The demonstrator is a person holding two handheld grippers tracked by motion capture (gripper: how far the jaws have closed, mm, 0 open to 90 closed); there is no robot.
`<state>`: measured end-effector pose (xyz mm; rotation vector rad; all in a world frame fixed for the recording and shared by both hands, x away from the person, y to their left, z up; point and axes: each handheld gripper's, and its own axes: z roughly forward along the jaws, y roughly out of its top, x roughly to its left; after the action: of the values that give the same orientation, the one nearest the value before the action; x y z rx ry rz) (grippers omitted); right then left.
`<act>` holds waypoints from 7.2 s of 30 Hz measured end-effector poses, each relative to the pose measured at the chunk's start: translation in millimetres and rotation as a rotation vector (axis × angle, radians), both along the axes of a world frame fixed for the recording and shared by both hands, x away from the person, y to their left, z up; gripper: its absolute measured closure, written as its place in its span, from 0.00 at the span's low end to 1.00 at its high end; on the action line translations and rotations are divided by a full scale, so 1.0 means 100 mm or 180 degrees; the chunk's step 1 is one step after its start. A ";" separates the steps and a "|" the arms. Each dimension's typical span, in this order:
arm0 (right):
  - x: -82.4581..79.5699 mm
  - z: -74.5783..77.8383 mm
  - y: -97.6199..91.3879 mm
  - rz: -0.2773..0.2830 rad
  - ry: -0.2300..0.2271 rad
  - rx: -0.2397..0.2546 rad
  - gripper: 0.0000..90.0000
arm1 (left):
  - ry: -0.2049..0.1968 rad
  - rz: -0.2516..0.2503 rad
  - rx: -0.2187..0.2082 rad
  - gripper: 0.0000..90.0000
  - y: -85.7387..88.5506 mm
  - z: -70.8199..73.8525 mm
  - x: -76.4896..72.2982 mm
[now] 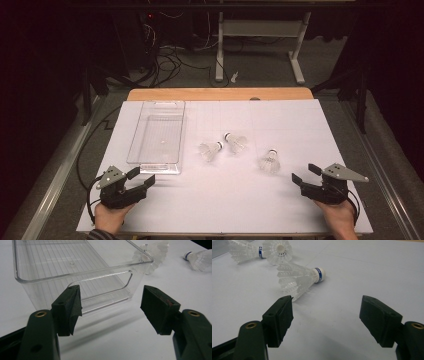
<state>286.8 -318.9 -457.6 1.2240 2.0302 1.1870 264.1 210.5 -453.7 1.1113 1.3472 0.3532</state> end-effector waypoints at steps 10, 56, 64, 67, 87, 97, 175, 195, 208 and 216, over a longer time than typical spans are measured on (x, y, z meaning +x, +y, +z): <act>0.00 0.00 0.00 0.0007 -0.0004 -0.0011 0.31 | 0.0014 -0.0008 -0.0010 0.38 0.01 0.00 0.00; 0.01 -0.01 0.01 0.0035 0.0009 -0.0005 0.31 | -0.0044 -0.0081 -0.0024 0.39 -0.11 0.06 0.02; 0.01 -0.01 0.01 0.0036 0.0012 -0.0013 0.31 | -0.0071 -0.0139 0.0005 0.40 -0.17 0.07 0.02; 0.01 -0.01 0.01 0.0036 0.0012 -0.0011 0.31 | -0.0087 -0.0160 0.0025 0.40 -0.20 0.07 0.02; 0.00 0.00 0.00 0.0022 -0.0010 0.0010 0.30 | -0.0166 -0.0230 0.0085 0.40 -0.29 0.11 0.04; -0.01 0.01 0.00 0.0020 -0.0051 0.0033 0.30 | -0.0186 -0.0254 0.0115 0.40 -0.32 0.14 0.04; -0.02 0.01 -0.01 0.0030 -0.0082 0.0057 0.30 | -0.0150 -0.0663 0.0082 0.41 -1.15 0.28 0.47; -0.02 0.01 0.00 0.0047 -0.0071 0.0054 0.30 | -0.0086 -0.0781 0.0115 0.42 -1.40 0.25 0.59; -0.02 0.01 0.00 0.0061 -0.0072 0.0050 0.30 | -0.0052 -0.0768 0.0175 0.42 -1.55 0.27 0.68; -0.02 0.01 0.00 0.0069 -0.0073 0.0053 0.30 | 0.0051 -0.0747 0.0250 0.43 -1.63 0.29 0.75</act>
<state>284.6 -319.0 -456.3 1.1939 2.0257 1.2249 339.3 47.7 -424.5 1.3253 1.2096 0.2267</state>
